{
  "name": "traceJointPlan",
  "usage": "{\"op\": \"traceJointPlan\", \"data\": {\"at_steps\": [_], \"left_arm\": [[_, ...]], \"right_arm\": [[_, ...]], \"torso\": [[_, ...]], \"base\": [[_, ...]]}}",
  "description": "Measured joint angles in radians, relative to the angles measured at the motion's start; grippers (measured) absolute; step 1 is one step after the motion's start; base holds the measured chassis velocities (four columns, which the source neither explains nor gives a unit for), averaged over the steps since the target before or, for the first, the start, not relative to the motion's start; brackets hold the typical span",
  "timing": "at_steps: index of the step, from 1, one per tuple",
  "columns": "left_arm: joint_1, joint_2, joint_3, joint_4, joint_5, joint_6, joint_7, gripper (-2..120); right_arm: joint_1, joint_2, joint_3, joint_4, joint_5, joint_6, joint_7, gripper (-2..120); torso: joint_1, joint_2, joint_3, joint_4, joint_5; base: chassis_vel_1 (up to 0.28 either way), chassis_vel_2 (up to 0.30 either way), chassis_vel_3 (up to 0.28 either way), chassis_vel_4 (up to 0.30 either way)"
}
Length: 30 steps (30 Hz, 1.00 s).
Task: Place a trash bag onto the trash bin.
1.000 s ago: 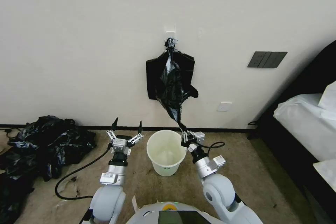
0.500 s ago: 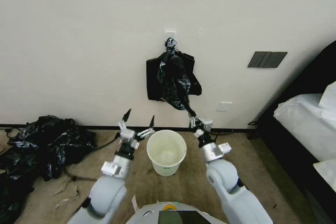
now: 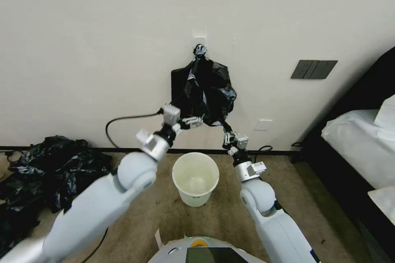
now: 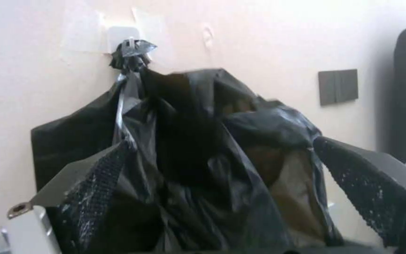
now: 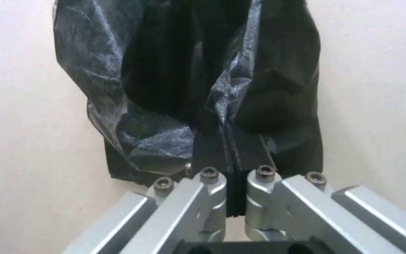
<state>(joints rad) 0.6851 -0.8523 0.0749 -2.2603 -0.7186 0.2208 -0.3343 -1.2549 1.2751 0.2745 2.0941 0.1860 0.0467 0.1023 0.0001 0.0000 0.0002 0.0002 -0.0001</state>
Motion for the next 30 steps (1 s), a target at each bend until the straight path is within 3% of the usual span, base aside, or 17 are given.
{"op": "traceJointPlan", "data": {"at_steps": [6,16,27,30], "left_arm": [[-0.151,-0.016,0.097,0.024,-0.129,0.057,-0.066,100],[-0.197,-0.071,0.162,0.078,-0.145,0.078,-0.113,99],[-0.214,-0.159,0.175,0.160,-0.143,0.070,-0.170,64],[-0.214,-0.168,0.179,0.164,-0.141,0.068,-0.176,48]], "right_arm": [[0.008,0.001,0.000,-0.009,0.001,0.002,0.001,0],[0.010,-0.001,0.008,-0.007,0.009,0.002,0.003,0],[-0.007,-0.003,0.027,0.002,0.015,0.004,0.002,0],[-0.012,-0.005,0.031,0.007,0.022,0.004,0.002,0]], "torso": [[0.000,0.000,0.000,-0.0004,0.0003],[0.000,0.000,0.000,-0.0001,0.0001],[0.000,0.000,0.000,-0.0002,0.0002],[0.000,0.000,0.000,-0.0003,0.0002]], "base": [[0.000,0.000,0.000,0.000],[0.000,0.000,0.000,0.000],[0.000,0.000,0.000,0.000],[0.000,0.000,0.000,0.000]]}}
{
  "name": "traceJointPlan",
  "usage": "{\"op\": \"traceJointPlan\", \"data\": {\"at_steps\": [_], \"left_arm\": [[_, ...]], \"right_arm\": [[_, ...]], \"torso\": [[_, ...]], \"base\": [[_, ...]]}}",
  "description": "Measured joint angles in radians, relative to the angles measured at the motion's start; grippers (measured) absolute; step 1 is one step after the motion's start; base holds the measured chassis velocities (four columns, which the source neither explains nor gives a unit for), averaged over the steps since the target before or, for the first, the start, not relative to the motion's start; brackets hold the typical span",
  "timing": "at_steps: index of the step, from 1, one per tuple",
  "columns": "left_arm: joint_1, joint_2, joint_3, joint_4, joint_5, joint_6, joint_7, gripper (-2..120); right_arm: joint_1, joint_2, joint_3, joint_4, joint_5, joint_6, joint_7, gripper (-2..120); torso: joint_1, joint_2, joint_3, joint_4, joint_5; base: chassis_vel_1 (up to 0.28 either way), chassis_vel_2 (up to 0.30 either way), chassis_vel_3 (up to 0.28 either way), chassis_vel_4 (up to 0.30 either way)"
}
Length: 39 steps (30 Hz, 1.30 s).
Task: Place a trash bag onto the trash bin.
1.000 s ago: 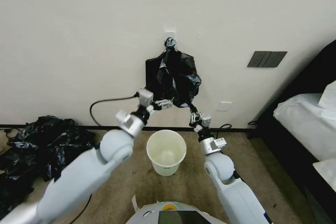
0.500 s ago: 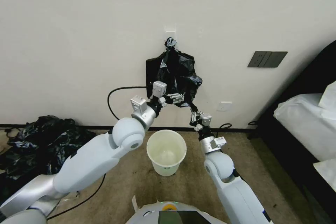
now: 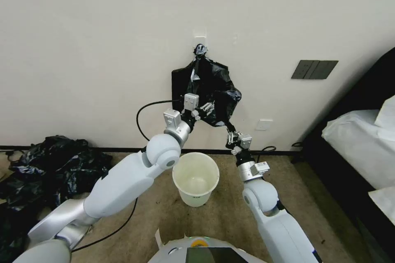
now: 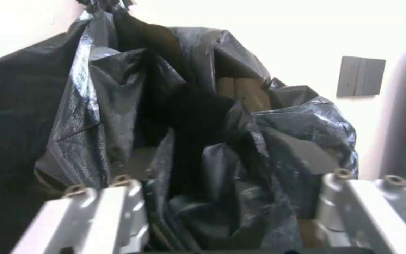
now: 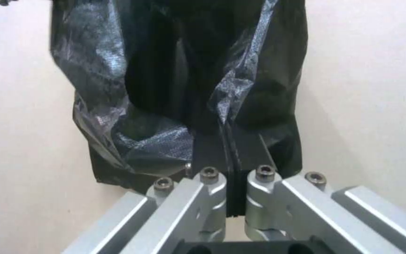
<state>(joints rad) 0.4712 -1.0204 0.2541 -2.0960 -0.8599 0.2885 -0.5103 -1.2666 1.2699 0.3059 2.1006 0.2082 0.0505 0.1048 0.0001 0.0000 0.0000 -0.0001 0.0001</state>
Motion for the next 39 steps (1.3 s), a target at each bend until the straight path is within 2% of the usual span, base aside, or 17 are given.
{"op": "traceJointPlan", "data": {"at_steps": [2,4,5,9,10,14,17,22,24,27,28,34,35,39], "left_arm": [[0.000,-0.002,0.000,0.001,-0.001,0.000,-0.002,43],[0.002,-0.004,-0.001,0.001,-0.006,0.001,-0.010,33],[0.002,-0.004,-0.001,0.001,-0.006,0.001,-0.010,33],[-0.006,-0.002,-0.004,-0.012,-0.062,0.029,-0.044,15],[-0.006,-0.002,-0.004,-0.012,-0.062,0.029,-0.044,15],[-0.023,-0.003,-0.009,-0.013,-0.114,0.054,-0.089,1],[-0.027,-0.008,-0.019,-0.011,-0.131,0.060,-0.114,0],[-0.014,-0.006,-0.041,-0.012,-0.133,0.051,-0.119,0],[0.002,-0.003,-0.056,-0.019,-0.131,0.032,-0.110,0],[0.070,0.018,-0.096,-0.053,-0.113,-0.032,-0.049,0],[0.070,0.018,-0.096,-0.053,-0.113,-0.032,-0.049,0],[0.143,0.039,-0.140,-0.098,-0.100,-0.061,0.002,0],[0.143,0.039,-0.140,-0.098,-0.100,-0.061,0.002,0],[0.182,0.046,-0.160,-0.126,-0.090,-0.064,0.020,0]], "right_arm": [[0.000,0.000,0.000,0.002,0.001,0.000,0.000,0],[0.000,0.000,0.000,0.007,0.004,-0.001,0.000,0],[0.000,0.000,0.000,0.007,0.004,-0.001,0.000,0],[-0.001,-0.002,0.005,0.014,0.010,-0.002,0.001,0],[-0.001,-0.002,0.005,0.014,0.010,-0.002,0.001,0],[-0.003,-0.005,0.009,0.019,0.012,-0.003,0.001,0],[-0.004,-0.009,0.014,0.026,0.019,-0.003,0.002,0],[-0.011,-0.014,0.028,0.040,0.038,-0.004,0.004,0],[-0.017,-0.017,0.035,0.048,0.049,-0.005,0.006,0],[-0.044,-0.028,0.045,0.080,0.063,-0.010,0.006,0],[-0.044,-0.028,0.045,0.080,0.063,-0.010,0.006,0],[-0.104,-0.051,0.059,0.144,0.079,-0.025,0.007,24],[-0.104,-0.051,0.059,0.144,0.079,-0.025,0.007,24],[-0.163,-0.083,0.090,0.212,0.105,-0.042,0.013,43]], "torso": [[0.000,0.000,0.000,0.0001,0.0000],[0.000,0.000,0.000,0.0001,-0.0001],[0.000,0.000,0.000,0.0001,-0.0001],[0.000,0.000,0.000,0.0001,-0.0001],[0.000,0.000,0.000,0.0001,-0.0001],[0.000,0.000,0.000,0.0001,-0.0001],[0.000,0.000,0.000,0.0001,-0.0001],[0.000,0.000,0.000,0.0000,-0.0001],[0.000,0.000,0.000,0.0000,-0.0001],[0.000,0.000,0.000,0.0001,-0.0001],[0.000,0.000,0.000,0.0001,-0.0001],[0.000,0.000,0.000,0.0002,-0.0001],[0.000,0.000,0.000,0.0002,-0.0001],[0.000,0.000,0.000,-0.0002,0.0000]], "base": [[0.000,0.000,0.000,0.000],[0.000,0.000,0.000,0.000],[0.000,0.000,0.000,0.000],[0.000,0.000,0.000,0.000],[0.000,0.000,0.000,0.000],[0.000,0.000,0.000,0.000],[0.000,0.000,0.000,0.000],[0.000,0.000,0.000,0.000],[0.000,0.000,0.000,0.000],[0.000,0.000,0.000,0.000],[0.000,0.000,0.000,0.000],[0.000,0.000,0.000,0.000],[0.000,0.000,0.000,0.000],[0.000,0.000,0.000,0.000]]}}
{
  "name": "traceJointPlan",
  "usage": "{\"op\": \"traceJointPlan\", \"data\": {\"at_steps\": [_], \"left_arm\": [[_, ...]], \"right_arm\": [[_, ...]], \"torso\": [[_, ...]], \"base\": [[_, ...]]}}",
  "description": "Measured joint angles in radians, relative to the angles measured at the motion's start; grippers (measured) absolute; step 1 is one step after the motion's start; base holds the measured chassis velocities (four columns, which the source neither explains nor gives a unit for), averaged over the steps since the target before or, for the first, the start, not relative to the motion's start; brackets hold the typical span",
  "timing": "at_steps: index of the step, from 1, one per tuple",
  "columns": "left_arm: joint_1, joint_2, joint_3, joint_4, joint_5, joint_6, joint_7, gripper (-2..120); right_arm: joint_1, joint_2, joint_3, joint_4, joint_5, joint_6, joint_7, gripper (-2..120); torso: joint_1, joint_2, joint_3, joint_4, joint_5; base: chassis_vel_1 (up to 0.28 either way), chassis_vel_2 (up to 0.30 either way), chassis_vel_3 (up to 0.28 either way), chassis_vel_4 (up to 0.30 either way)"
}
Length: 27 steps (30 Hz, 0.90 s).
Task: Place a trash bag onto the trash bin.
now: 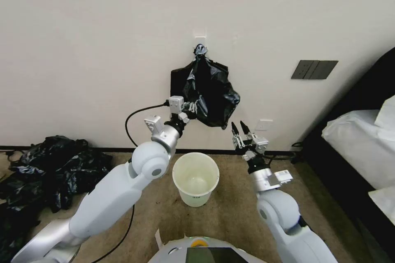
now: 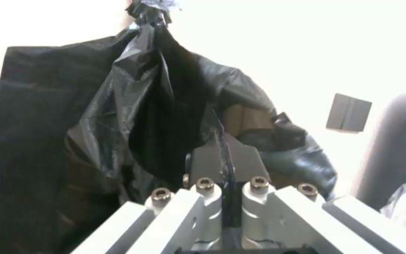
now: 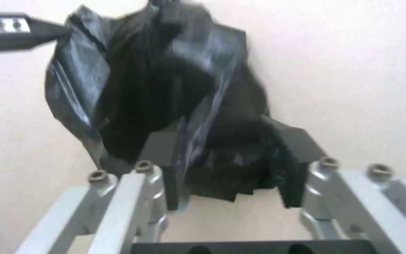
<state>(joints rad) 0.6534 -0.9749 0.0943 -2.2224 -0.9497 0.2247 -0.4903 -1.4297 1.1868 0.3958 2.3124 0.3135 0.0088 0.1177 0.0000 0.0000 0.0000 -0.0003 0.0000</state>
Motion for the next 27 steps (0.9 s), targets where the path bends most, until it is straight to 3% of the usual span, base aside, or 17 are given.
{"op": "traceJointPlan", "data": {"at_steps": [4,6,8,16,27], "left_arm": [[0.029,0.005,-0.022,-0.020,0.010,-0.001,0.008,0],[0.032,0.006,-0.025,-0.022,0.011,-0.001,0.009,0],[0.063,0.023,-0.055,-0.044,0.013,-0.001,0.021,0],[0.104,0.070,-0.098,-0.084,0.018,-0.002,0.045,0],[0.122,0.080,-0.116,-0.103,0.023,-0.002,0.058,0]], "right_arm": [[0.000,-0.049,0.020,0.058,-0.007,-0.040,0.002,57],[0.002,-0.055,0.022,0.064,-0.010,-0.045,0.001,57],[0.055,-0.119,0.023,0.111,-0.022,-0.107,-0.013,71],[0.255,-0.300,-0.060,0.074,0.023,-0.162,-0.071,98],[0.611,-0.472,-0.278,-0.057,0.124,-0.229,-0.055,97]], "torso": [[0.000,0.000,0.000,0.0002,-0.0002],[0.000,0.000,0.000,0.0002,-0.0001],[0.000,0.000,0.000,0.0002,0.0000],[0.000,0.000,0.000,0.0003,0.0000],[0.000,0.000,0.000,0.0003,0.0000]], "base": [[0.000,0.000,0.000,0.000],[0.000,0.000,0.000,0.000],[0.000,0.000,0.000,0.000],[0.000,0.000,0.000,0.000],[0.000,0.000,0.000,0.000]]}}
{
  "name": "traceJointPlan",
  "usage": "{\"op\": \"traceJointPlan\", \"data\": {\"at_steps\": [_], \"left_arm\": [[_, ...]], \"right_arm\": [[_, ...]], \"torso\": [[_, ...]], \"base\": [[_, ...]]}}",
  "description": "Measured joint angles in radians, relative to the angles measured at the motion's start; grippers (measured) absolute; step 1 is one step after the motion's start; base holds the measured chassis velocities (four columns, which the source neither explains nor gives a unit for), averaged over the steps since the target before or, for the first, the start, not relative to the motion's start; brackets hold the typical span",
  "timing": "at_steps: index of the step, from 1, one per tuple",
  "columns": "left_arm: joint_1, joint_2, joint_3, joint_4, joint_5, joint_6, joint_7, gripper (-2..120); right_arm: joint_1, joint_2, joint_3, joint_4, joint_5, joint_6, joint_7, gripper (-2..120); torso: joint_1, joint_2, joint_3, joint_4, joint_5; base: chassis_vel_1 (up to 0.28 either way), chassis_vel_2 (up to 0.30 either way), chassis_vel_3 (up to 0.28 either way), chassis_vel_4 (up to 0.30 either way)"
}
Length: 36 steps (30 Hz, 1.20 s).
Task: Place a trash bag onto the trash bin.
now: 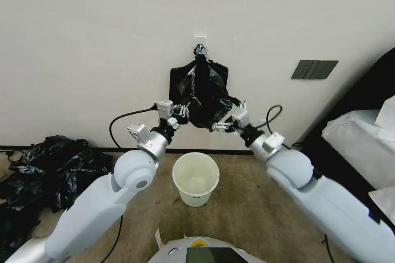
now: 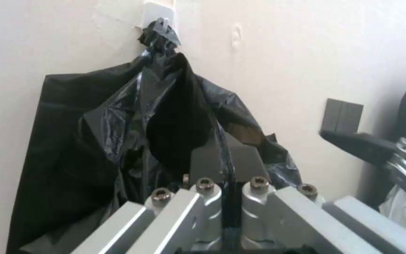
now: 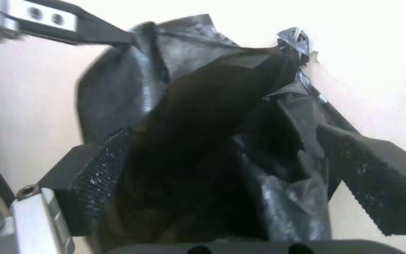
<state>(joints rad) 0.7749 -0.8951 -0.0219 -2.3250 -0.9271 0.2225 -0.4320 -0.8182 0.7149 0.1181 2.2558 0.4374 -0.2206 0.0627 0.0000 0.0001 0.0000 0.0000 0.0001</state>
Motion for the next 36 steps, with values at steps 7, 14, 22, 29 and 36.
{"op": "traceJointPlan", "data": {"at_steps": [7,14,22,29,36], "left_arm": [[0.004,-0.001,-0.006,-0.001,0.002,0.000,0.006,0],[-0.003,-0.018,-0.001,0.001,0.003,0.002,0.007,0],[0.000,-0.026,-0.002,-0.007,0.004,0.002,0.009,0],[-0.001,-0.032,-0.001,-0.012,0.004,0.002,0.009,0],[-0.010,-0.042,0.004,-0.010,0.003,0.003,0.008,0]], "right_arm": [[0.130,-0.045,-0.113,-0.049,0.015,-0.032,0.016,96],[0.285,-0.057,-0.241,-0.103,0.002,-0.096,0.039,78],[0.396,-0.093,-0.330,-0.128,0.013,-0.244,0.115,44],[0.429,-0.122,-0.347,-0.121,0.022,-0.324,0.159,21],[0.454,-0.136,-0.369,-0.122,0.019,-0.388,0.183,0]], "torso": [[0.000,0.000,0.000,-0.0001,0.0000],[0.000,0.000,0.000,0.0000,-0.0001],[0.000,0.000,0.000,-0.0001,-0.0001],[0.000,0.000,0.000,0.0000,-0.0001],[0.000,0.000,0.000,-0.0001,0.0000]], "base": [[0.000,0.000,0.000,0.000],[0.000,0.000,0.000,0.000],[0.000,0.000,0.000,0.000],[0.000,0.000,0.000,0.000],[0.000,0.000,0.000,0.000]]}}
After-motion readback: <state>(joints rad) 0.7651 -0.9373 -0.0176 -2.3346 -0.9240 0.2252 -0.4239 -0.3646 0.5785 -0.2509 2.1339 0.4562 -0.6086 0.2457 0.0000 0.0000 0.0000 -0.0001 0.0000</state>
